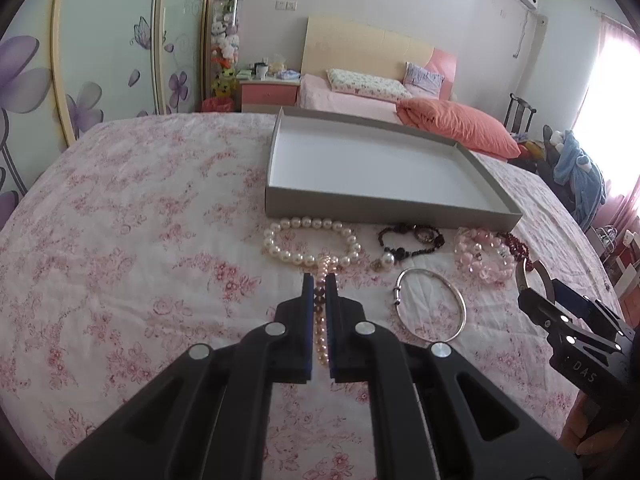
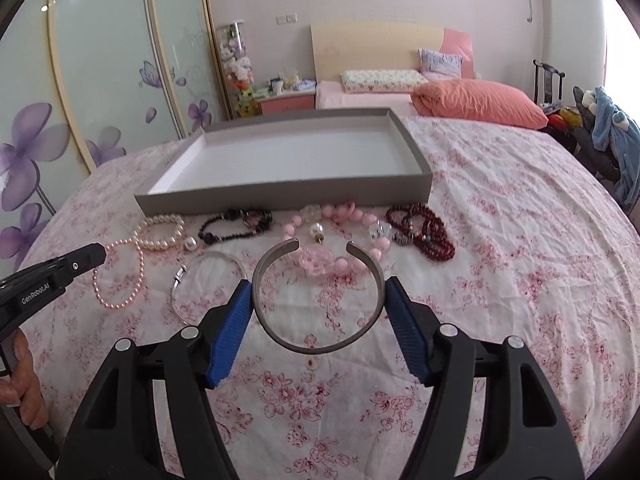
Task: Organize jewelry
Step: 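Carry both bracelets into the grey tray and open both tools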
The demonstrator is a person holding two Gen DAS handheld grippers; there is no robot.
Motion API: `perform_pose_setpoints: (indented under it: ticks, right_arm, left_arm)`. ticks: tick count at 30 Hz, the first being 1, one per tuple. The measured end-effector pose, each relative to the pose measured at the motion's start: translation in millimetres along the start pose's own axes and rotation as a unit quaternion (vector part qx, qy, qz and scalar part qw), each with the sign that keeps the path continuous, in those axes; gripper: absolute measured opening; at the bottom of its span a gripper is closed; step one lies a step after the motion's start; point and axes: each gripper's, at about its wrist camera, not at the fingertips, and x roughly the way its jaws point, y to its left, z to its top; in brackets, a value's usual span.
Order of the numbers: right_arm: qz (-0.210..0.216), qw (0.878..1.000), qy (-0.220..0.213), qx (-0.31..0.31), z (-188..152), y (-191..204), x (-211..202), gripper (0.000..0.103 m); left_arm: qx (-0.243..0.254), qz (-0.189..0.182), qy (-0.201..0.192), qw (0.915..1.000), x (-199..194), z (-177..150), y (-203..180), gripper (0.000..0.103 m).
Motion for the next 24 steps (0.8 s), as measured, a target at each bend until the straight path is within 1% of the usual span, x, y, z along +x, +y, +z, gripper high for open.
perform_pose_setpoints:
  ticks: [7,13,17,24]
  right_arm:
    - [0.003,1.000,-0.025,0.000,4.5,-1.1,-8.0,0.067]
    - [0.005,0.999,-0.046,-0.002,11.8,-1.6,-17.2,0.067]
    - [0.007,0.998,-0.067,-0.006,24.2,-2.2,-25.4,0.067]
    - [-0.007,0.993,-0.114,-0.017,54.2,-3.7,-29.4,0.067]
  left_arm:
    - [0.016,0.006,-0.035,0.9993,-15.4,4.4,-9.0,0.006]
    - [0.026,0.010,-0.052,0.9982,-26.1,10.9,-14.8,0.006]
    - [0.032,0.018,-0.072,0.9967,-35.5,23.7,-18.5,0.006]
    - [0.046,0.031,-0.111,0.9923,-42.9,51.2,-29.2,0.006]
